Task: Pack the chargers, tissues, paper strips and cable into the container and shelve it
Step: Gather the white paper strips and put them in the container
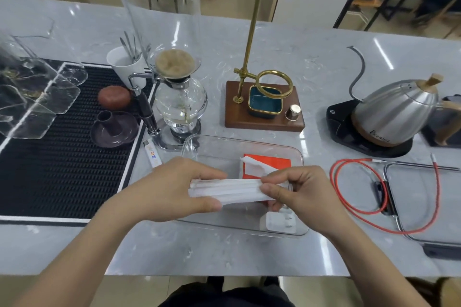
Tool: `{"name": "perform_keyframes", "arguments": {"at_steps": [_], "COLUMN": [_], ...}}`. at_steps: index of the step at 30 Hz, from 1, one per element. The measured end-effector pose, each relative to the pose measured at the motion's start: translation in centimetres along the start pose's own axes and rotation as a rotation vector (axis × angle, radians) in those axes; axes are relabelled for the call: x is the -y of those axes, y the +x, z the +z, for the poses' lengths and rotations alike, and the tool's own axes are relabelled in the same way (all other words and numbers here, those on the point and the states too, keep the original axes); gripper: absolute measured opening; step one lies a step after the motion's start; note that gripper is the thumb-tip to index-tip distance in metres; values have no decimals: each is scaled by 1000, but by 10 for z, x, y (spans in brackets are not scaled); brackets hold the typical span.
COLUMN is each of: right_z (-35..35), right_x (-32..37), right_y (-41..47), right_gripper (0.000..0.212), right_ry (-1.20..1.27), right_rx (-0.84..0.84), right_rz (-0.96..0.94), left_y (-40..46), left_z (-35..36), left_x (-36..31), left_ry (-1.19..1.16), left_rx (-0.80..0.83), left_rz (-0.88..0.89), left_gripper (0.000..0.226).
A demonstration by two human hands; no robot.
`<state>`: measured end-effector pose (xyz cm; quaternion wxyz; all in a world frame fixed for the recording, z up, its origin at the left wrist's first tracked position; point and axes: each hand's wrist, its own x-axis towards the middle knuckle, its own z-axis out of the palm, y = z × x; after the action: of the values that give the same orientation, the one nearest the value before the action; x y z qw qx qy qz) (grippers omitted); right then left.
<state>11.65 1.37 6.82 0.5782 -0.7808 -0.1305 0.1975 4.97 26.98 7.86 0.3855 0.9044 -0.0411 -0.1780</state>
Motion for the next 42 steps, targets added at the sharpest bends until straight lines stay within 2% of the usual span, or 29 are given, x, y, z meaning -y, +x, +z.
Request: {"name": "perform_keyframes", "arguments": {"at_steps": [1, 4, 7, 10, 14, 19, 22, 27, 29, 31, 35, 42], "right_z": [1, 5, 7, 8, 8, -1, 0, 10, 15, 20, 28, 42], "right_x": [0, 0, 1, 0, -3, 2, 4, 7, 5, 3, 0, -9], "right_y": [1, 2, 4, 4, 5, 14, 20, 29, 31, 33, 34, 41], "right_gripper": [6, 6, 8, 9, 4, 12, 13, 14, 17, 19, 17, 17], "right_ry": [10, 33, 25, 2, -79, -373, -478, -587, -622, -658, -707, -818], "right_rx": [-7, -20, -33, -28, 11, 188, 335, 458, 513, 547, 597, 676], "right_rz": [3, 7, 6, 24, 33, -51, -53, -88, -93, -86, -63, -7], "left_y": [5, 22, 38, 48, 54, 55, 55, 52, 52, 52, 54, 56], "left_z": [-1, -3, -2, 1, 2, 5, 6, 5, 5, 6, 14, 26], "left_x": [0, -8, -11, -9, -3, 4, 6, 9, 10, 12, 16, 16], "left_ry": [73, 241, 283, 195, 179, 204, 233, 250, 265, 275, 330, 388], "left_rx": [42, 136, 190, 296, 344, 355, 366, 386, 403, 419, 440, 480], "left_rz": [27, 149, 213, 227, 266, 259, 248, 217, 195, 170, 123, 63], "left_gripper": [39, 9, 8, 27, 18, 11, 13, 8, 12, 17, 3, 16]}}
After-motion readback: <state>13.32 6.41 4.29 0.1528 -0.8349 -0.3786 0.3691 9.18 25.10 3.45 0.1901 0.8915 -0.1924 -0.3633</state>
